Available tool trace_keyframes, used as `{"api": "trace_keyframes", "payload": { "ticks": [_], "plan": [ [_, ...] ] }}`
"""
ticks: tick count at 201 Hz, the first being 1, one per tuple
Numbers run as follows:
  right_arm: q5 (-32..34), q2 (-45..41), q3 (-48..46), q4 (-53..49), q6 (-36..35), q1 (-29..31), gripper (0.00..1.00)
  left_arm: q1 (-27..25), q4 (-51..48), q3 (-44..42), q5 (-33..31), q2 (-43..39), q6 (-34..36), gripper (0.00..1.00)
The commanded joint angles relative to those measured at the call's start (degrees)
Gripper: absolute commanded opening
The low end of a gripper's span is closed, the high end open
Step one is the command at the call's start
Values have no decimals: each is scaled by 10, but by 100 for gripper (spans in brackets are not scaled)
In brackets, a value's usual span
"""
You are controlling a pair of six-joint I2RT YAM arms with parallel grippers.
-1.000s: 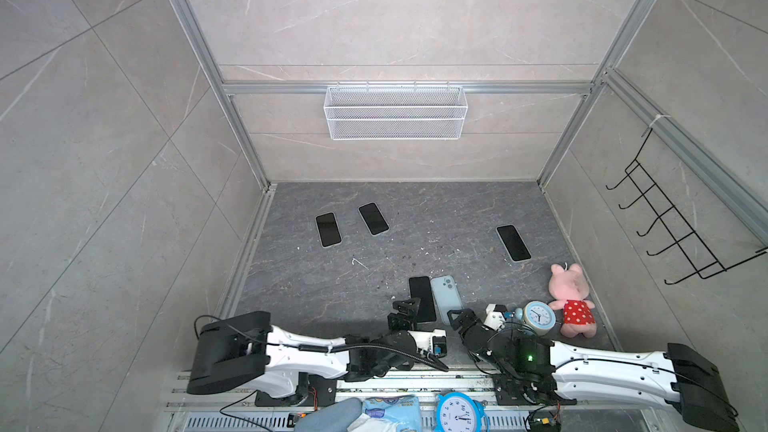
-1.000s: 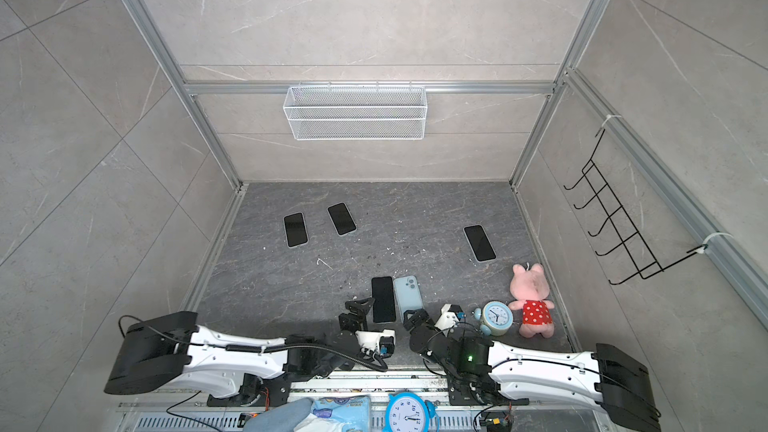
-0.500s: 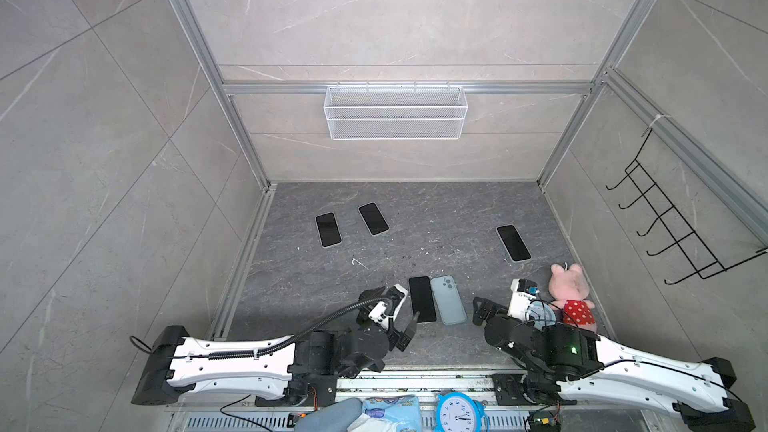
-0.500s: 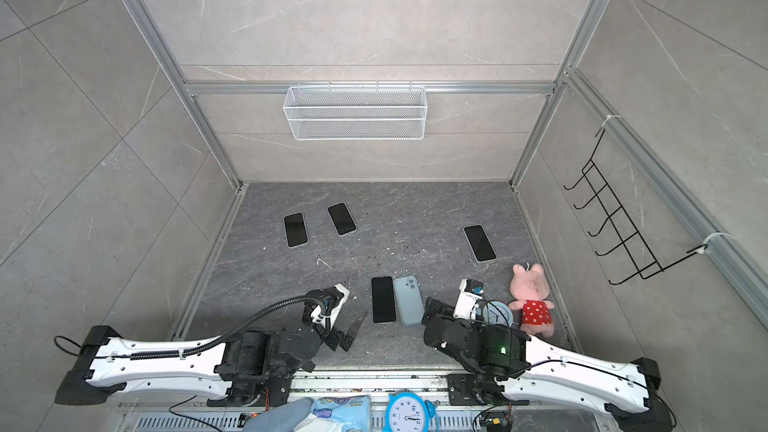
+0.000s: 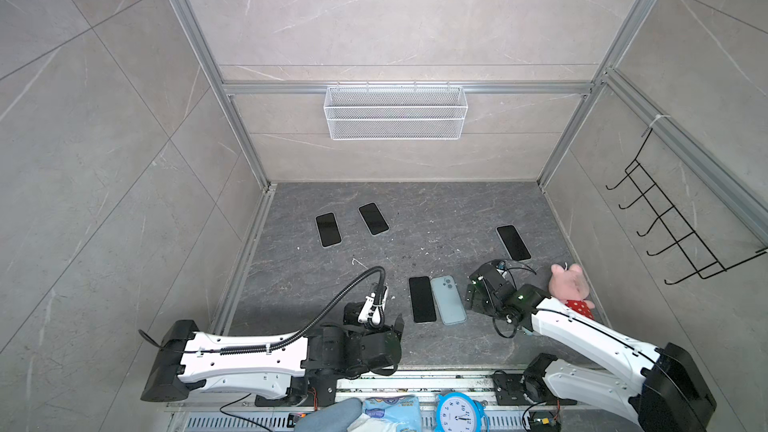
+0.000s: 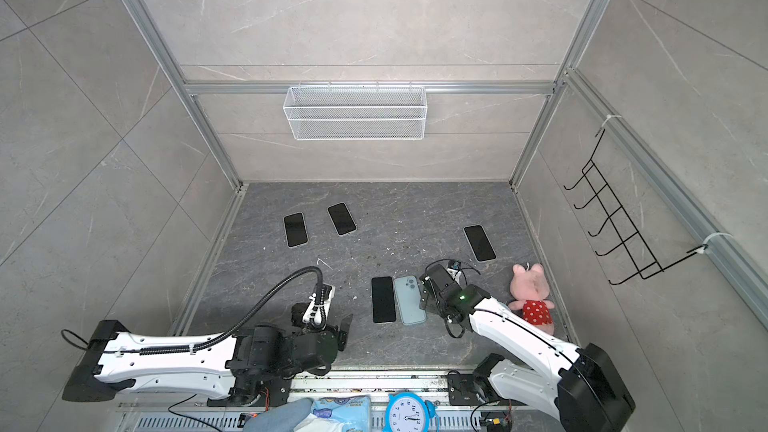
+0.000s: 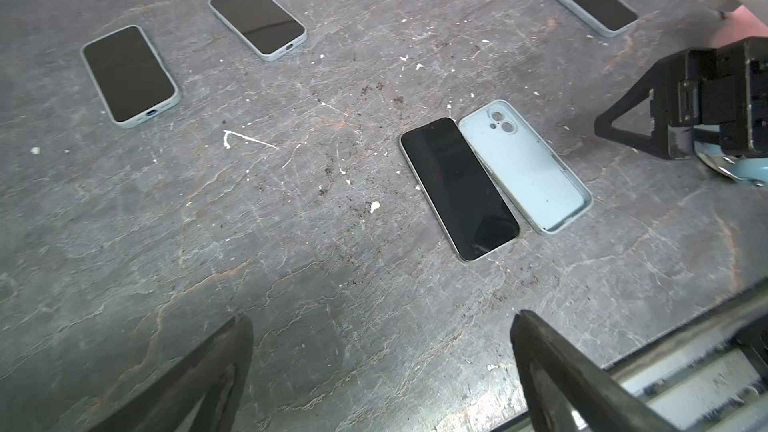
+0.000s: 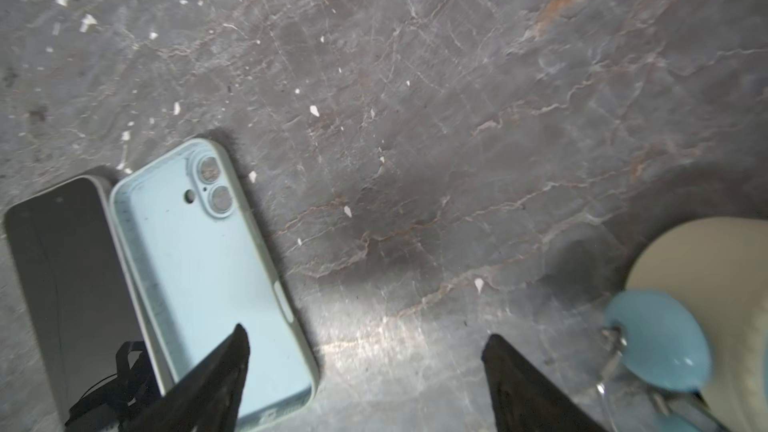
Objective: Take the phone out of the phone case
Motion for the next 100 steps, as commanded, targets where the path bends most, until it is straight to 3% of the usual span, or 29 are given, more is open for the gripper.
{"api": "trace_keyframes", "payload": {
  "ticks": [1, 17, 58, 100],
  "plan": [
    [6, -9, 28, 21, -34, -44, 96, 1, -34, 31, -32, 31, -28, 100],
    [18, -2, 41, -1, -41, -114, 100, 1, -8, 39, -30, 48, -5, 100],
    [-40, 3, 60, -4, -86, -282, 100, 0, 81, 40, -6, 59, 58, 100],
    [-66, 88, 140, 20, -177, -339, 100, 1, 116, 51, 17, 72, 66, 100]
  ]
}}
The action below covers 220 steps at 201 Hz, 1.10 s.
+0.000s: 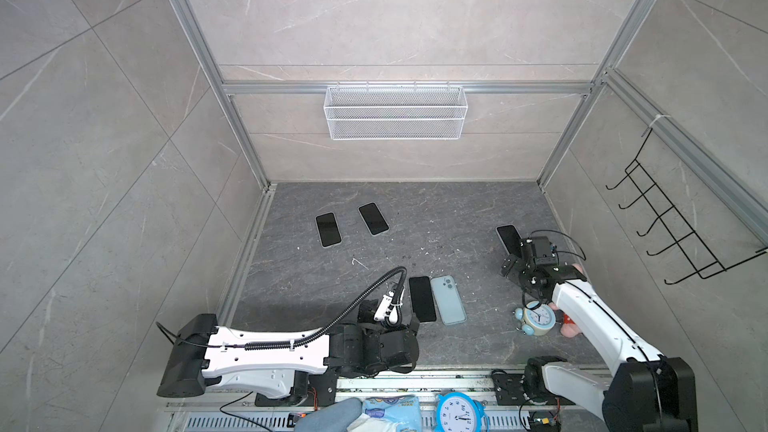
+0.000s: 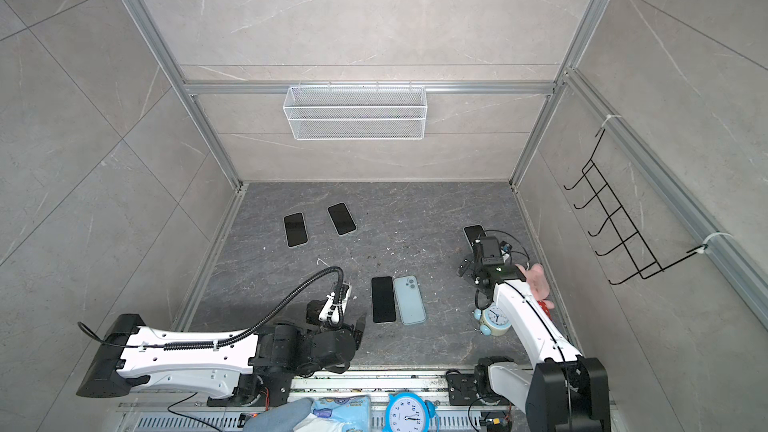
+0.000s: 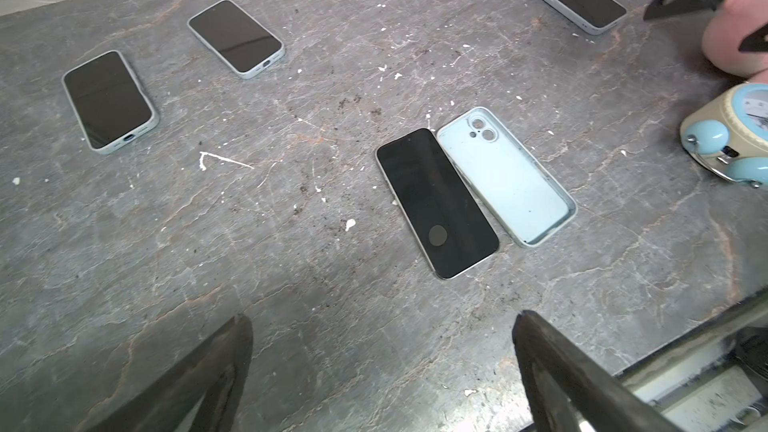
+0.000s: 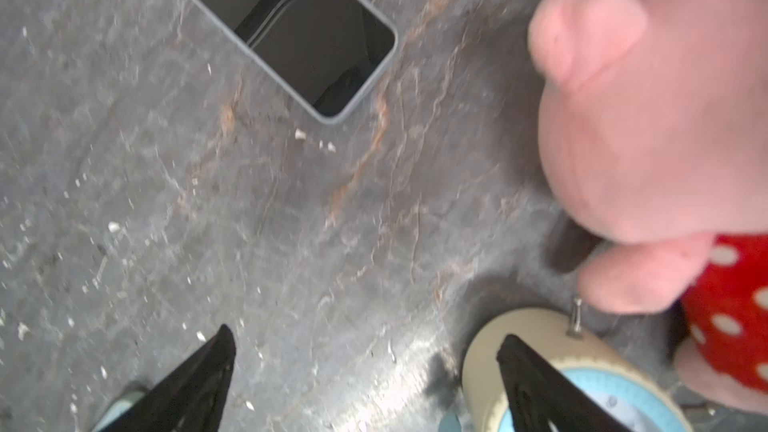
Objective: Take the phone out of the phone case
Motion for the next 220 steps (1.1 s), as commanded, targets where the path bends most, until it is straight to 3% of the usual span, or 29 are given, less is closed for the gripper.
{"api": "trace_keyframes", "payload": {
  "ticks": [1, 26, 90, 178, 220],
  "plan": [
    [-27, 44, 47, 20, -73, -13, 100, 1, 49, 24, 14, 7, 20, 100],
    [-47, 120, 98, 48, -124, -35, 100, 12, 140, 9, 107, 13, 36, 100],
    [-90, 322, 205, 76, -213, -92, 100, 51, 185, 5, 162, 59, 32, 100],
    [-83, 429, 309, 67, -283, -102, 100, 51, 272, -99, 163, -49, 62, 100],
    [-76, 466, 344, 50, -305, -111, 100, 44, 209, -108, 114, -127, 95, 99]
  ]
}}
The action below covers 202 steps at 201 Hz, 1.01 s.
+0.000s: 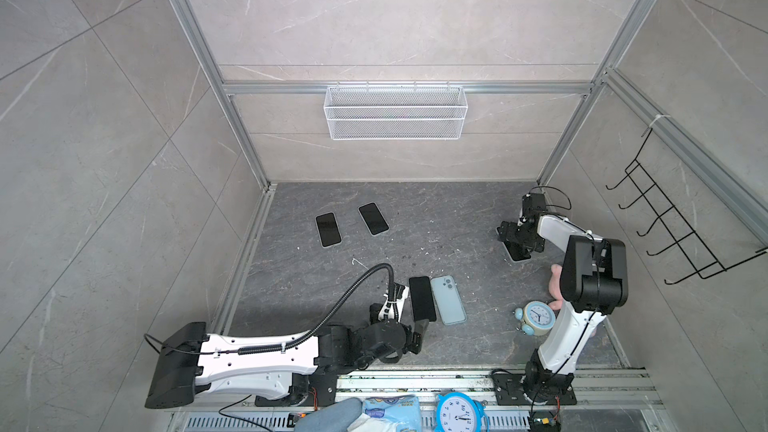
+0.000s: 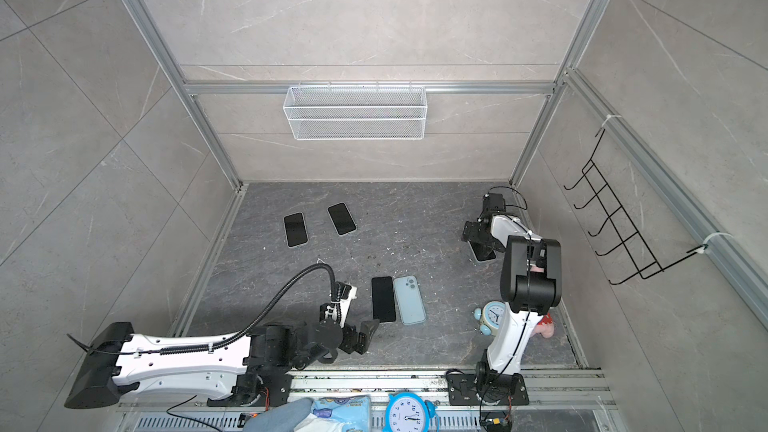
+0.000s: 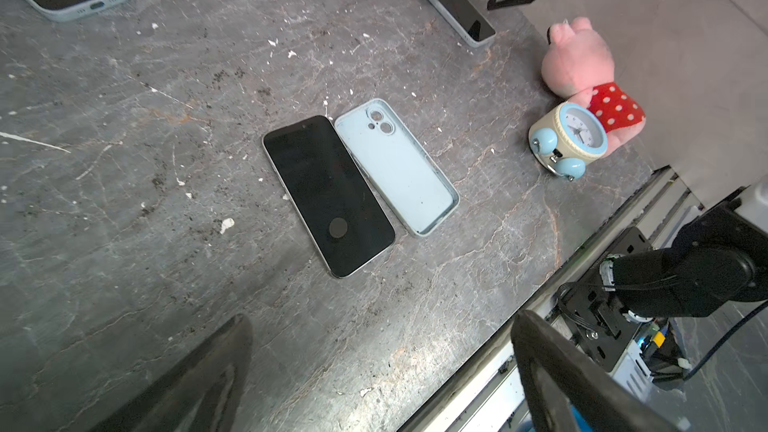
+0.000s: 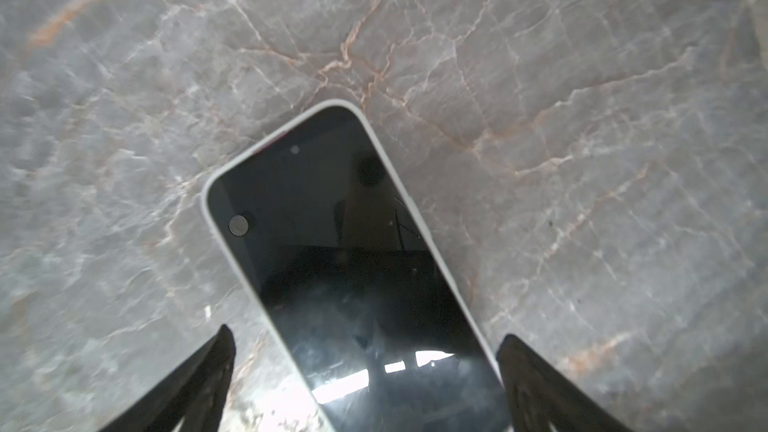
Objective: Take the phone out of the phone case
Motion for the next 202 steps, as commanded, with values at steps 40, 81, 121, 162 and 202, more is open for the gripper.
{"api": "trace_keyframes", "payload": {
  "ticks": [40, 81, 121, 162, 202],
  "plan": [
    [-23, 38, 24, -23, -43, -6, 100, -13, -44, 6, -75, -115, 115, 99],
    [-46, 20, -1, -7, -46, -6, 99, -13, -47, 30, -164, -141, 177, 100],
    [-67, 5, -19, -1, -46, -6, 99, -13, -77, 63, -224, -155, 178, 100],
    [-79, -15, -36, 0, -42, 0, 99, -13, -87, 57, -225, -197, 169, 100],
    [-40, -14, -29, -34, -37, 22, 97, -13, -101, 56, -221, -203, 155, 99]
  ]
}}
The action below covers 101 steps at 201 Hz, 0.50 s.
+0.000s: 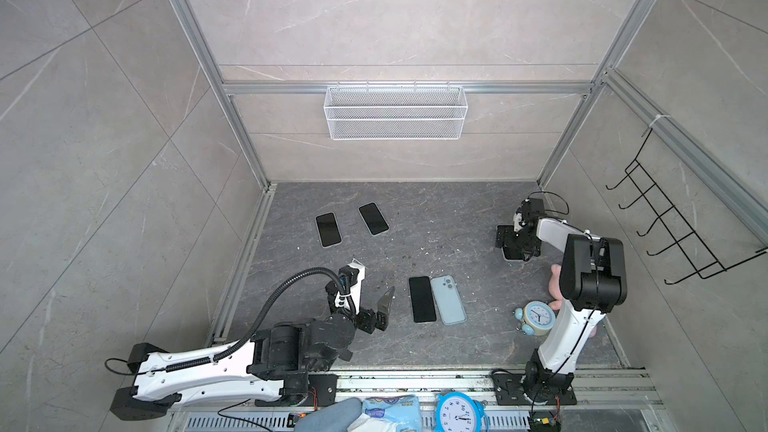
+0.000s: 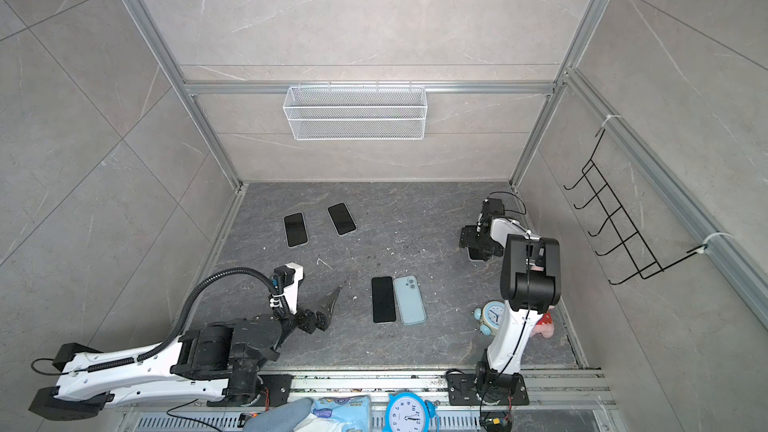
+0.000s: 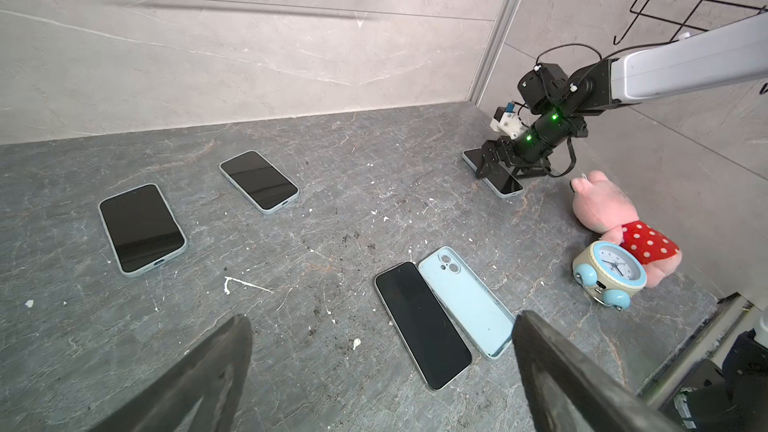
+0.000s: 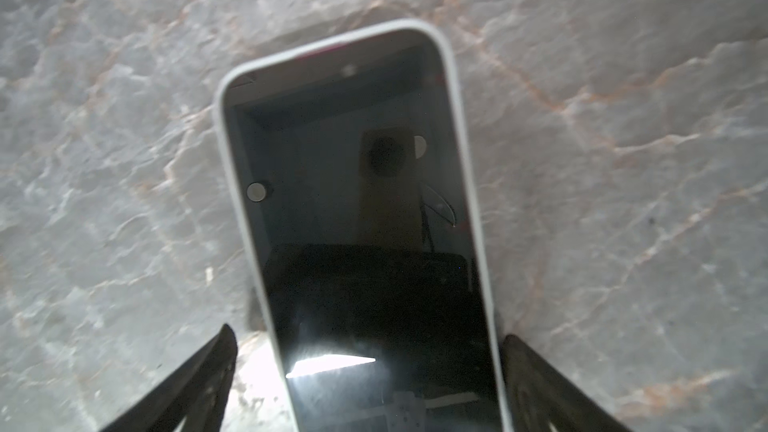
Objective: Take the phone out of the phone case
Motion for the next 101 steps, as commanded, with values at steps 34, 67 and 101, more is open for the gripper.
{"api": "trace_keyframes", "payload": {
  "ticks": [34, 67, 101],
  "plan": [
    [53, -4, 5, -62, 10, 30, 94, -1, -6, 8, -4, -11, -12, 99],
    [60, 4, 7, -69, 13, 30, 87, -1, -4, 3, 0, -11, -16, 99],
    [70, 23, 18, -83, 18, 31, 69, -1, -3, -1, 15, -7, -23, 99]
  ]
}}
